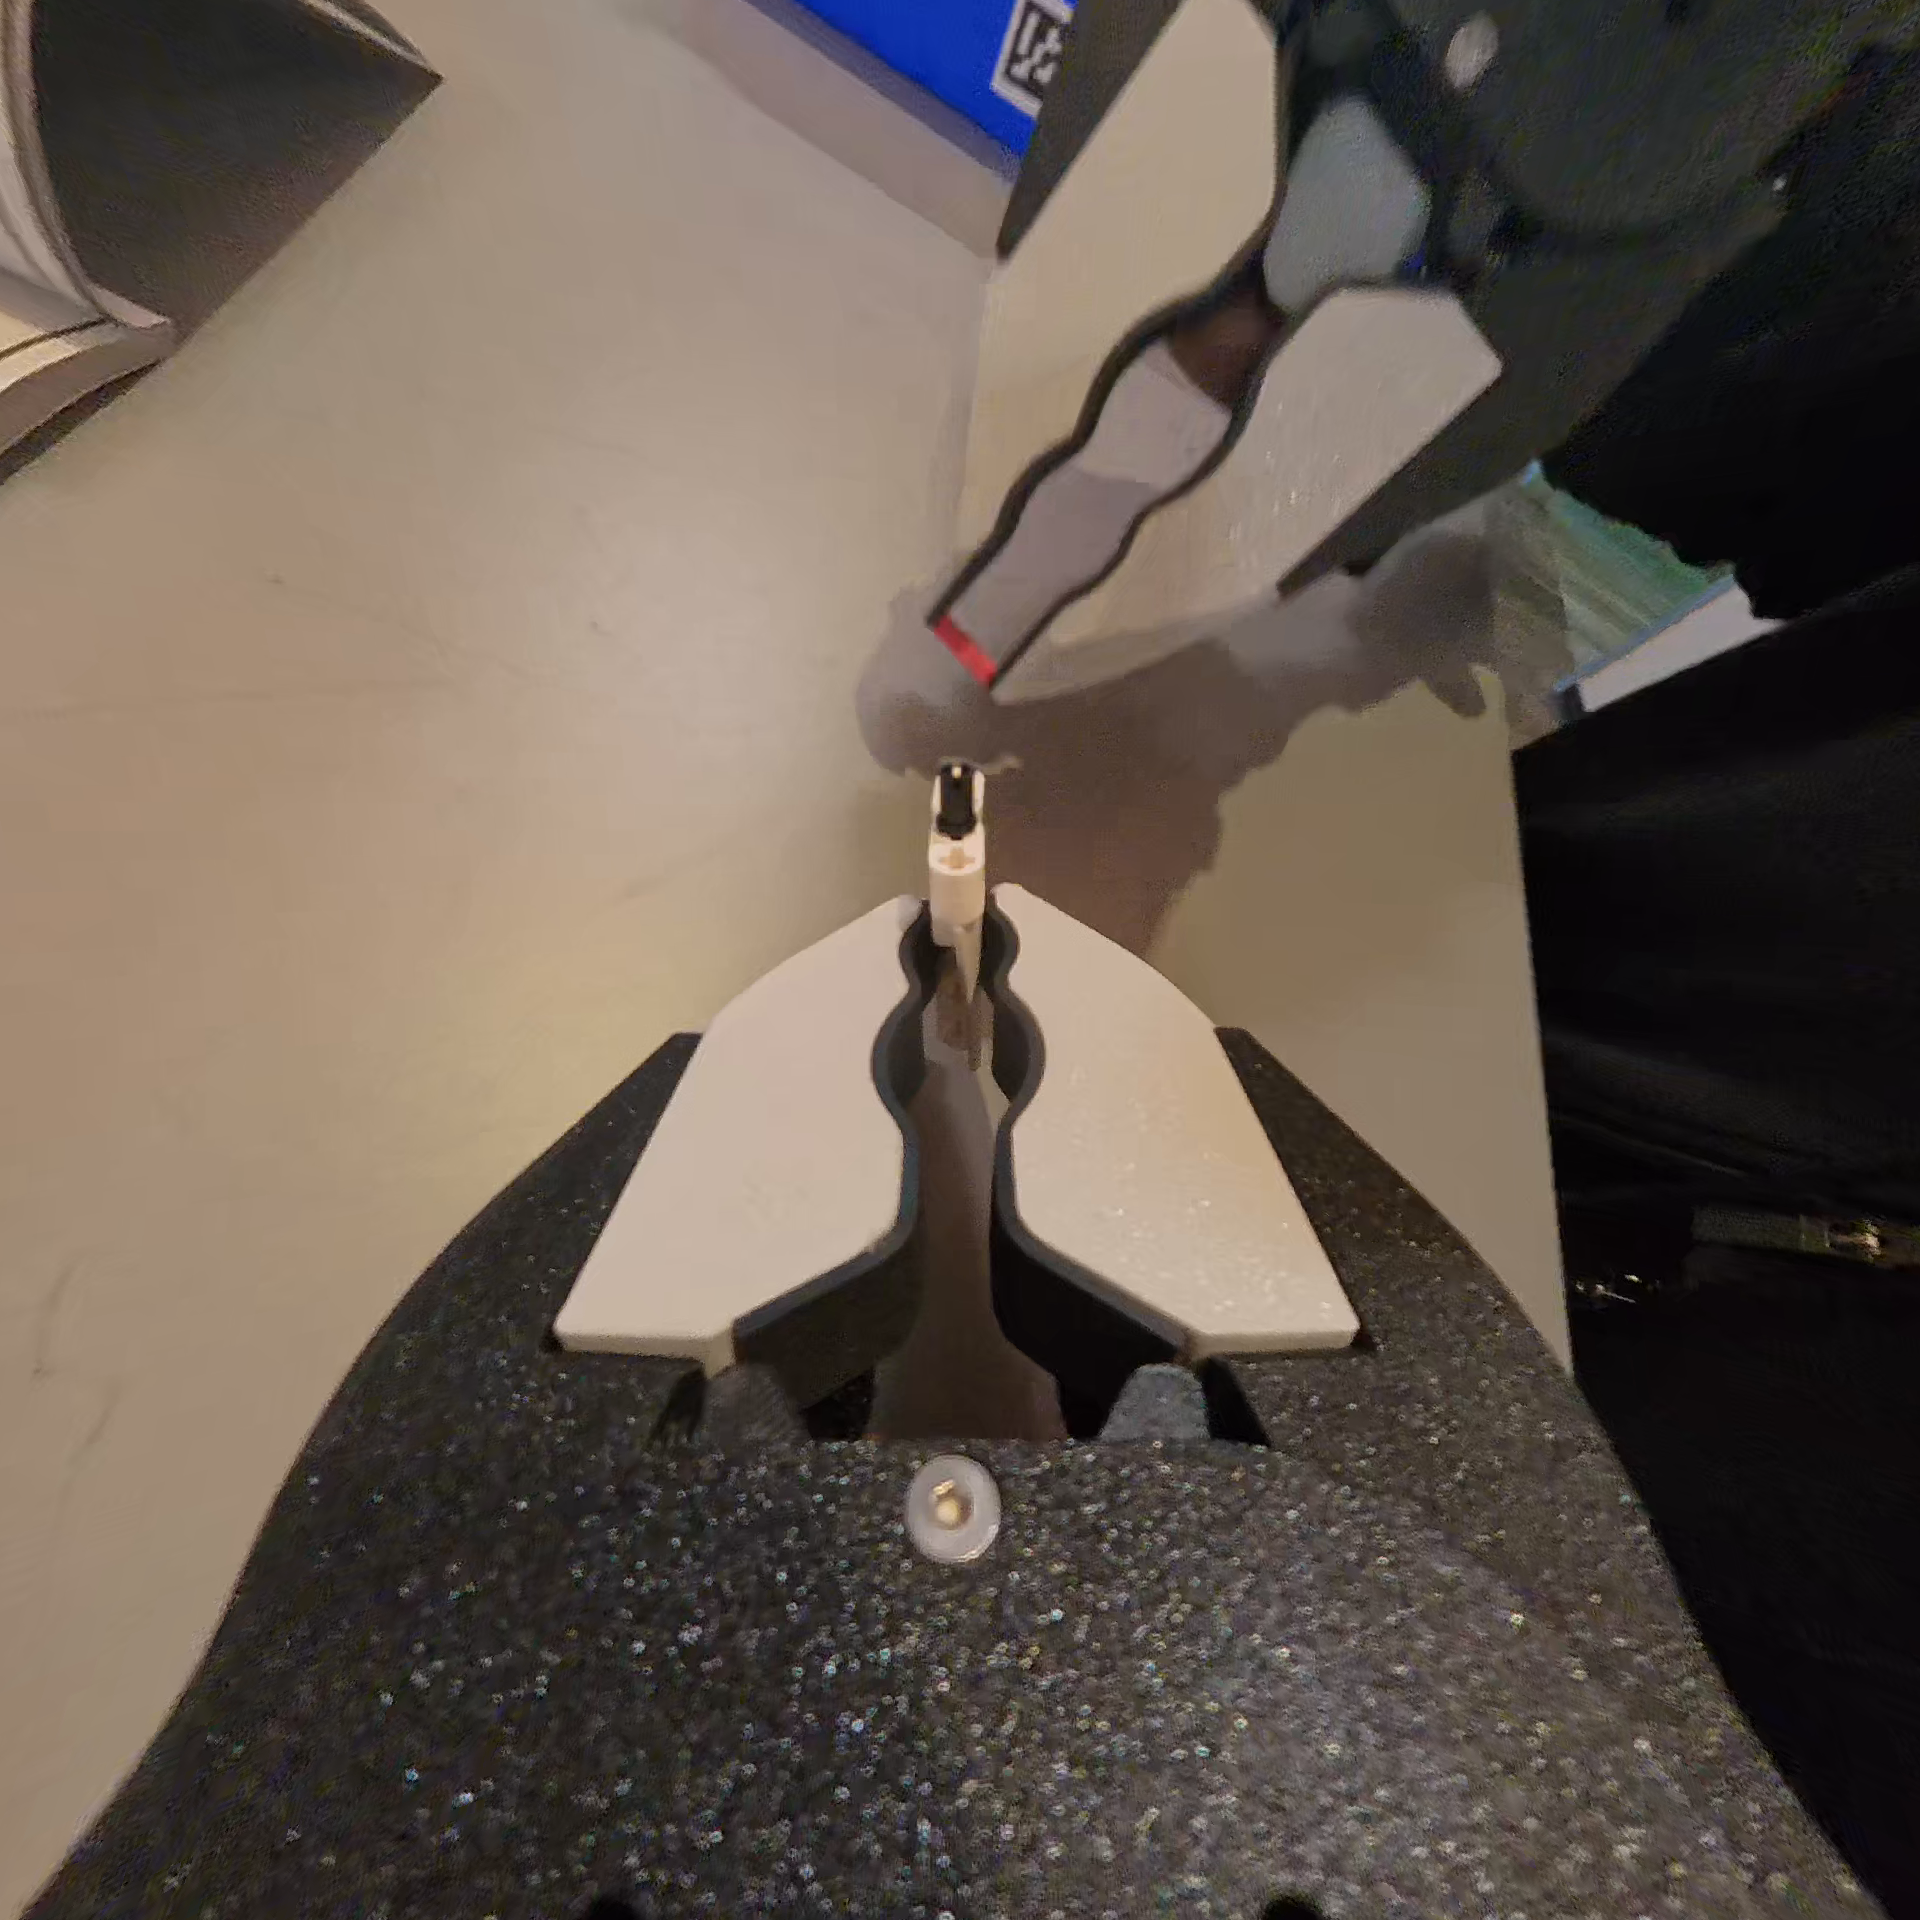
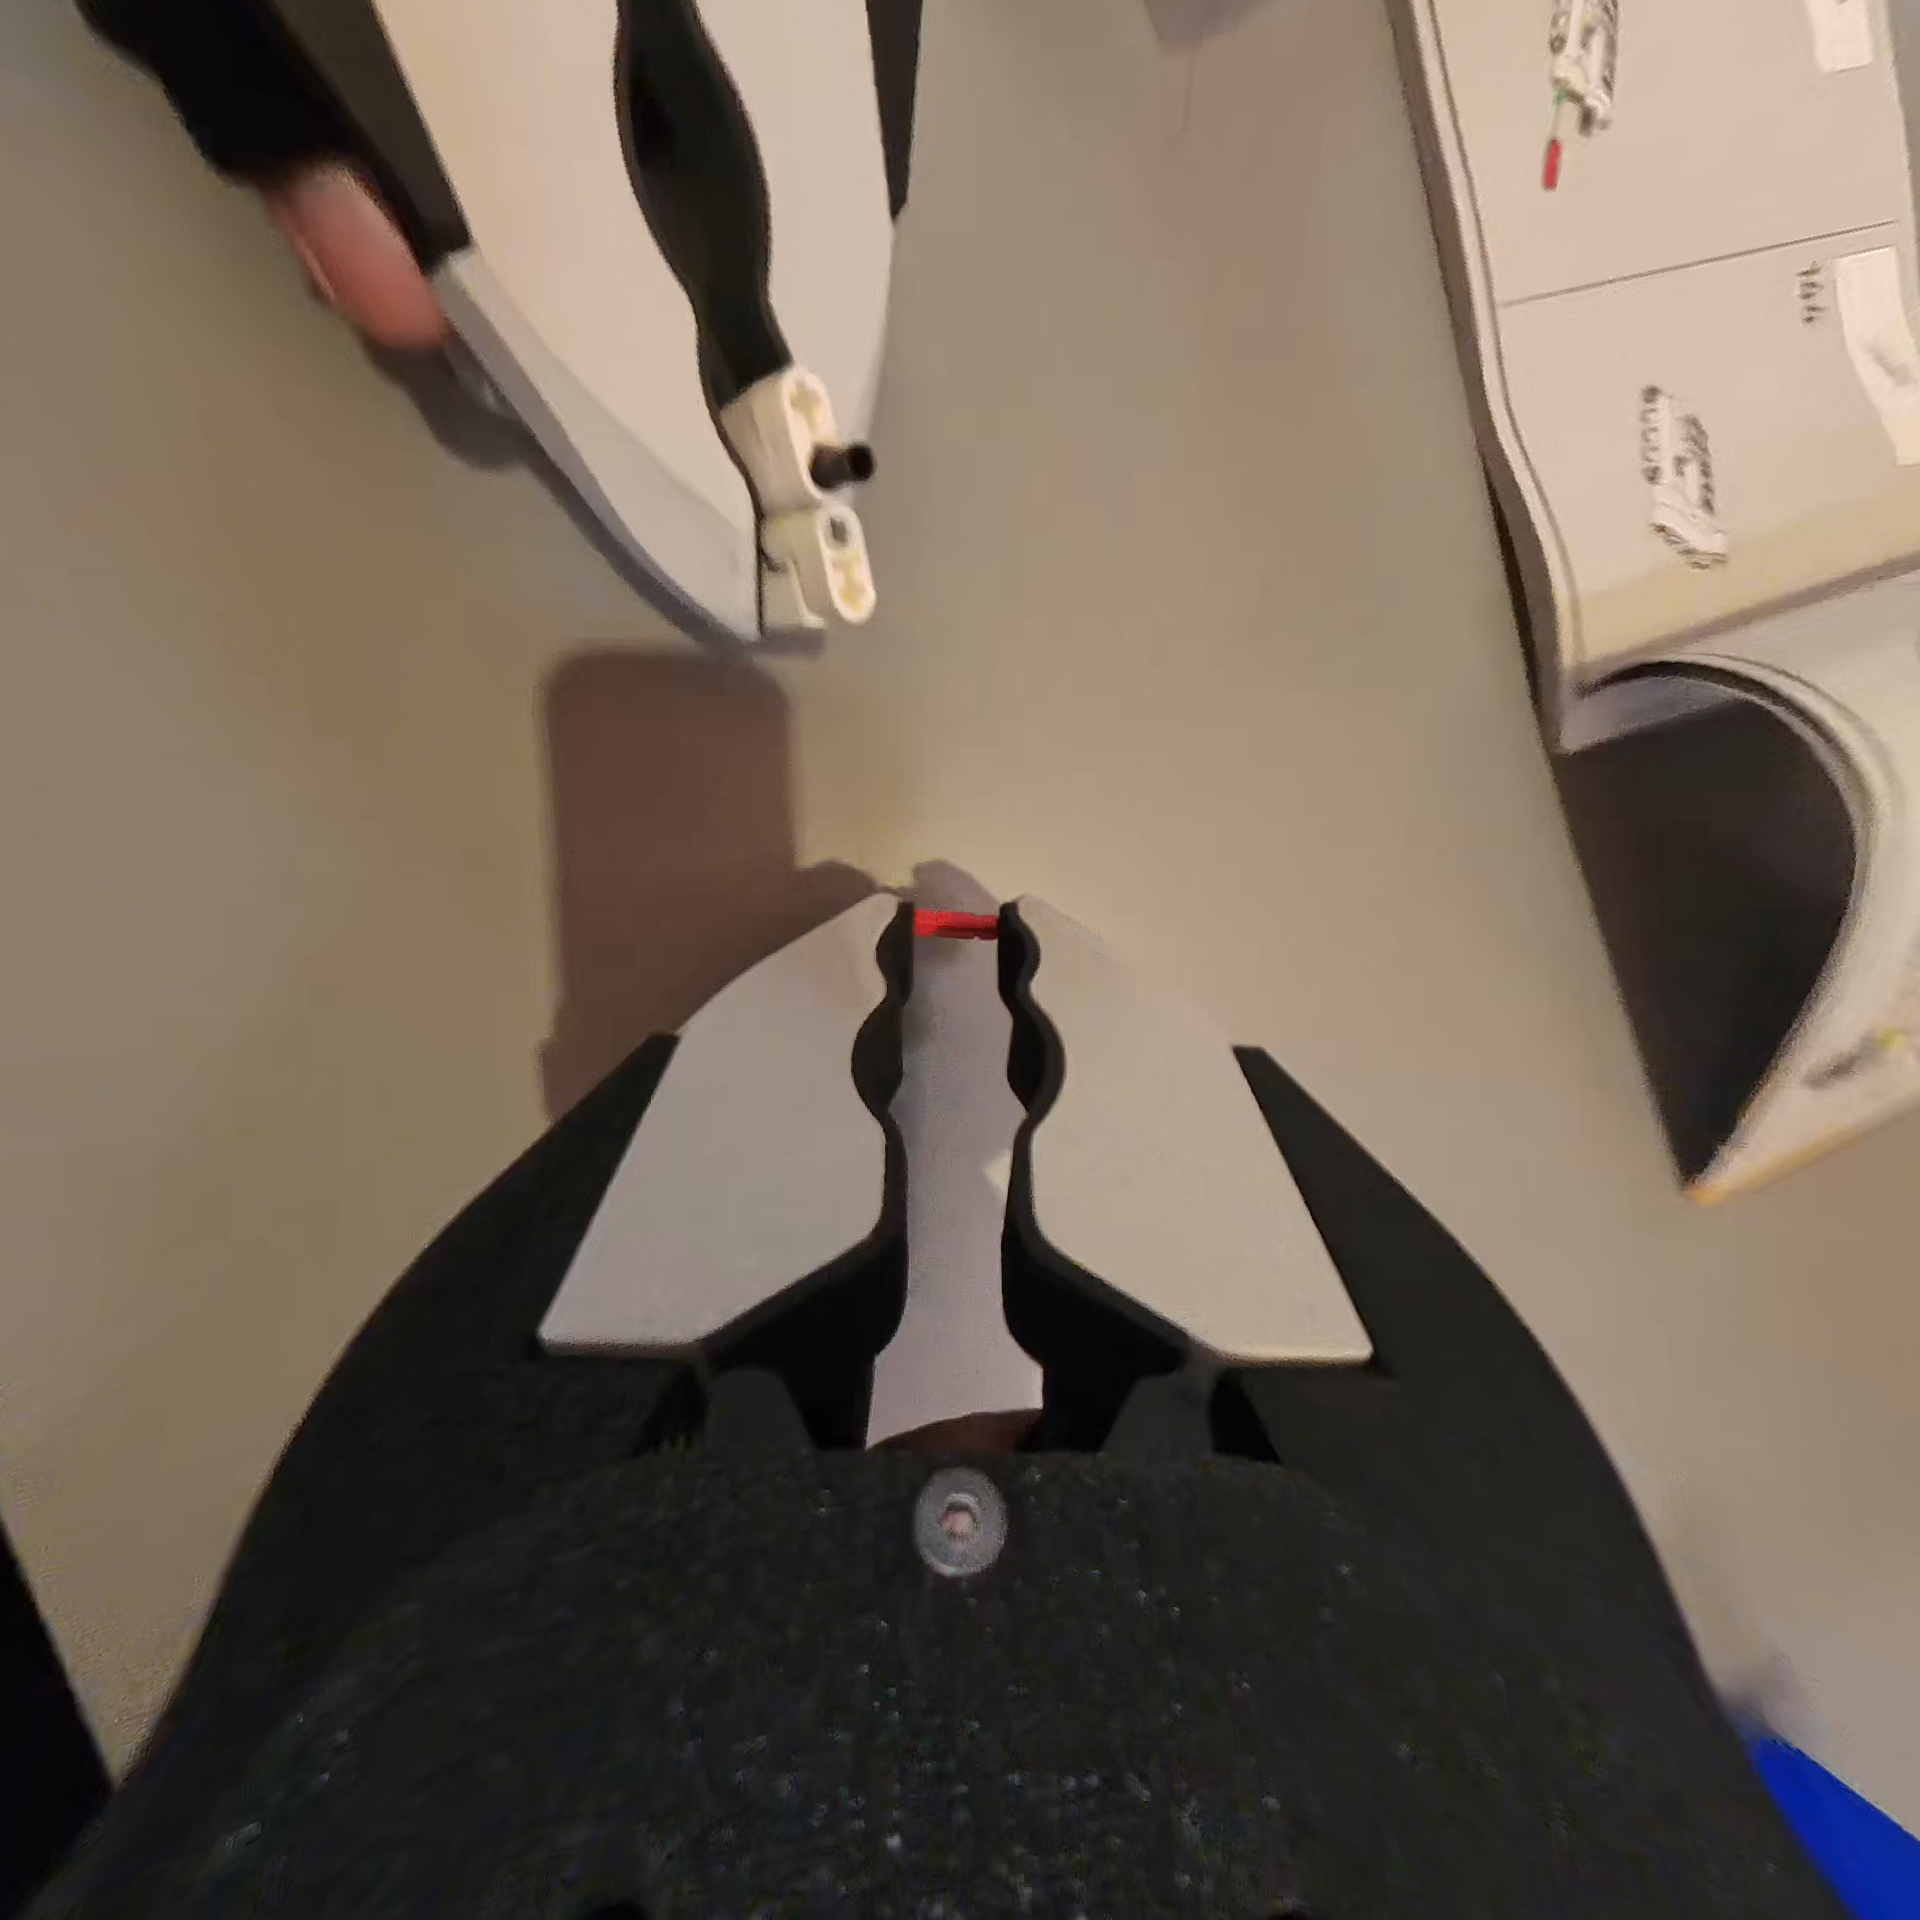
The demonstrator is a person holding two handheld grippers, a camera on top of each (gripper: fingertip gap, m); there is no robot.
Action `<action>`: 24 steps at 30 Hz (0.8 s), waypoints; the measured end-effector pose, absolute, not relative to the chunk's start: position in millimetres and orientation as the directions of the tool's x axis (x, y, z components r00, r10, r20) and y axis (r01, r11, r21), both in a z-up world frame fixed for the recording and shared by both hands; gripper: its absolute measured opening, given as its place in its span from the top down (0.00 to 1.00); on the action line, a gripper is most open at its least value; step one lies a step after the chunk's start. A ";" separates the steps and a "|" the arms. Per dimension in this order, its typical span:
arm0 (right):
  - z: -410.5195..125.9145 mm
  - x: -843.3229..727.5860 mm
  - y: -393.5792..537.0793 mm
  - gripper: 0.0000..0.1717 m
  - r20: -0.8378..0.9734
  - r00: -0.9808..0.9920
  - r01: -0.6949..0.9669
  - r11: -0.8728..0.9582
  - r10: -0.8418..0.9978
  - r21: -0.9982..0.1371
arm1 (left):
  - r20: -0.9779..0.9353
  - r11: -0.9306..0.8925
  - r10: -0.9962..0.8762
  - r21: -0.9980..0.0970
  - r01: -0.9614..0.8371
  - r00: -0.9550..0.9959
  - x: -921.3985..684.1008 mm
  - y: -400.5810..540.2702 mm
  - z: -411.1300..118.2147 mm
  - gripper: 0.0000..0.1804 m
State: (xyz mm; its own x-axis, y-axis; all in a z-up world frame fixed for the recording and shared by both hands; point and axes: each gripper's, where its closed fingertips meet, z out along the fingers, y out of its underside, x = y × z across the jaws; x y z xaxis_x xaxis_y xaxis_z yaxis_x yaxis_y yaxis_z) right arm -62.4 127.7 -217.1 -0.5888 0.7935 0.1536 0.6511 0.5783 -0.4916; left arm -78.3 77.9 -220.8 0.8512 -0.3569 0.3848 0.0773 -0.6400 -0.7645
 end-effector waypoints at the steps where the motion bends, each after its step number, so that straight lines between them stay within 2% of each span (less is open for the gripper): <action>1: -223.0 -66.3 121.3 0.91 0.119 -0.578 0.655 0.546 0.807 -0.522 | 0.360 -0.646 -0.343 -0.761 0.061 0.867 -82.0 77.5 -223.2 0.96; 4: -234.8 -72.2 111.2 0.91 0.038 -0.548 0.674 0.468 0.836 -0.572 | 0.289 -0.652 -0.333 -0.758 0.002 0.897 -87.0 76.2 -226.9 0.96; 8: -243.9 -72.2 106.9 0.91 -0.039 -0.509 0.706 0.391 0.860 -0.590 | 0.319 -0.653 -0.373 -0.757 -0.002 0.871 -78.2 73.8 -224.8 0.96; 16: -246.9 -68.9 117.0 0.82 -0.044 -0.588 0.665 0.452 0.807 -0.595 | 0.400 -0.680 -0.384 -0.732 0.038 0.832 -74.0 71.6 -227.0 0.96; 21: -244.1 -71.0 116.4 0.85 -0.142 -0.608 0.671 0.410 0.781 -0.618 | 0.413 -0.685 -0.381 -0.727 0.047 0.827 -75.6 71.4 -227.3 0.96; 24: -243.4 -72.5 117.9 0.88 -0.115 -0.651 0.630 0.450 0.750 -0.633 | 0.408 -0.687 -0.387 -0.726 0.037 0.827 -74.6 70.7 -227.9 0.96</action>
